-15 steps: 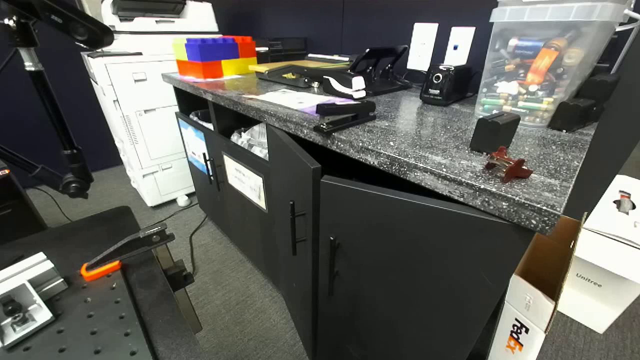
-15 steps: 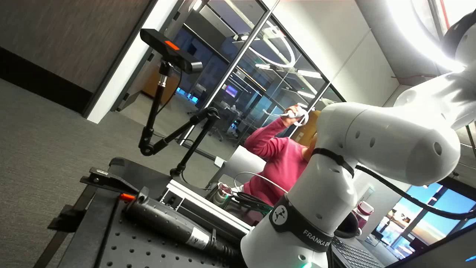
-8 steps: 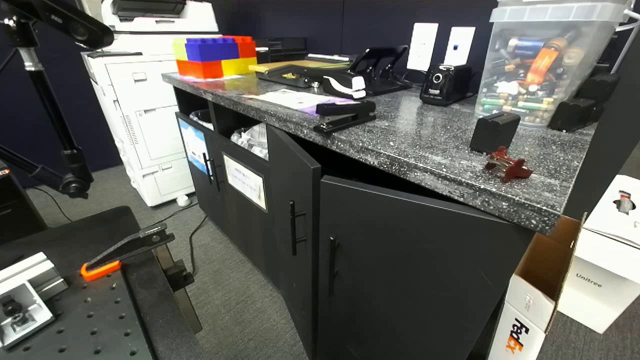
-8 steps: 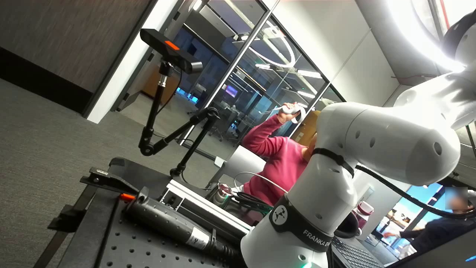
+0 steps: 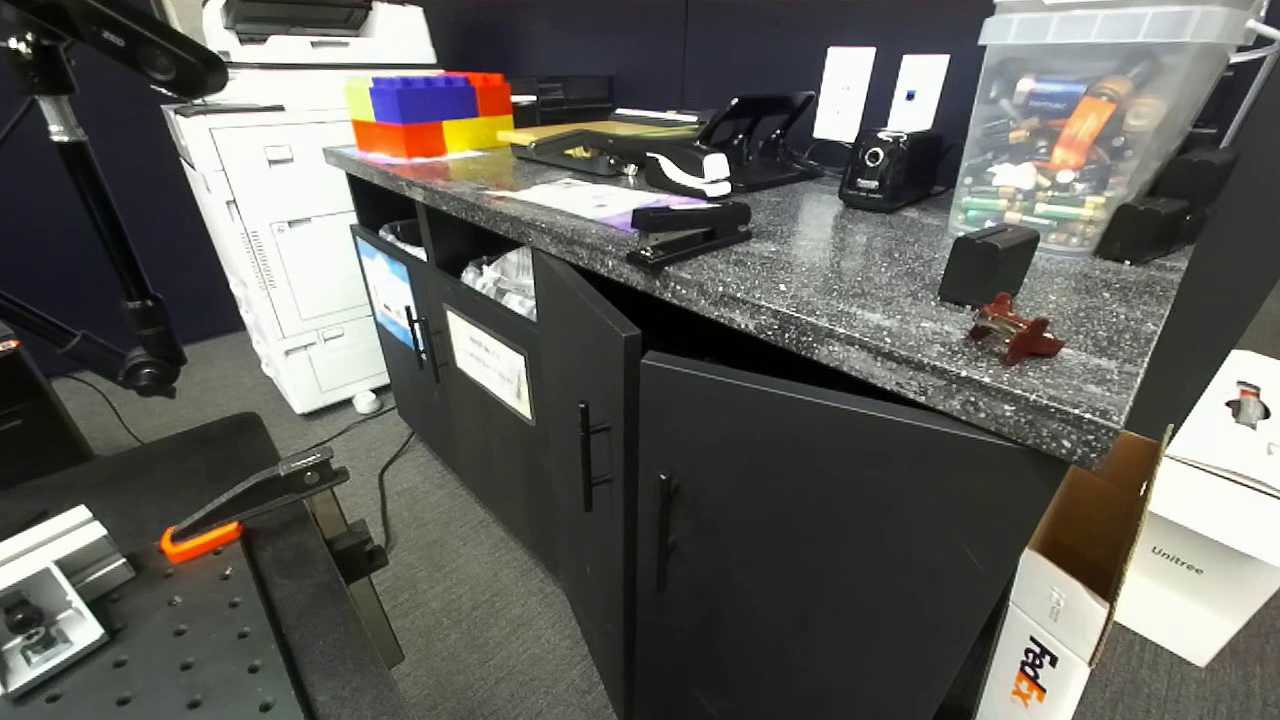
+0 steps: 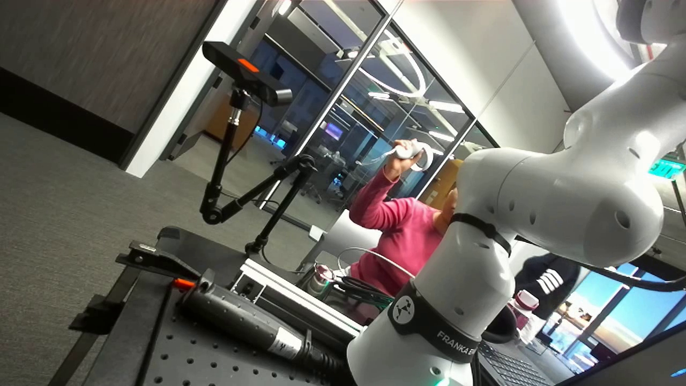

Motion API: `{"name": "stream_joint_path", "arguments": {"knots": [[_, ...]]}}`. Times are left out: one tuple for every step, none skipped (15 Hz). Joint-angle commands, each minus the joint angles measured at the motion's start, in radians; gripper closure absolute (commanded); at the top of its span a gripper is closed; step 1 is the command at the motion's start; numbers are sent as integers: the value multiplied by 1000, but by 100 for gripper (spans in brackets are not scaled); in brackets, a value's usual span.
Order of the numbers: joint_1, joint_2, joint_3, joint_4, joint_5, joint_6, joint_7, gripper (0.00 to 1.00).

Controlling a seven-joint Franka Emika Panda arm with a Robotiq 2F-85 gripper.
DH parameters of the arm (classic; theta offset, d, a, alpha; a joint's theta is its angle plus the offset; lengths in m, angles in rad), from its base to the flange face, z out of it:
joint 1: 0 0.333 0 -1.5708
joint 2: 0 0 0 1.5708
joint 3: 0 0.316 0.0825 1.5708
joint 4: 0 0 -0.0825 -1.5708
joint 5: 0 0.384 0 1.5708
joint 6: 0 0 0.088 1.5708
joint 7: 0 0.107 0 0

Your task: Move the spatula to the right

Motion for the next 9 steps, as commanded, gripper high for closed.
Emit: {"name": "stream_joint_path", "arguments": {"knots": [[23,264,-49,162,24,106,-18,0],[32,333,-61,199,41,139,-23,0],[42,403,-71,240,46,164,-25,0],[54,471,-80,284,64,192,-29,0],[67,538,-88,336,74,203,-32,0],[84,604,-95,391,84,215,-32,0],[99,666,-101,448,108,230,-38,0],[116,725,-106,510,126,227,-48,0],[132,778,-106,565,150,217,-60,0]]}}
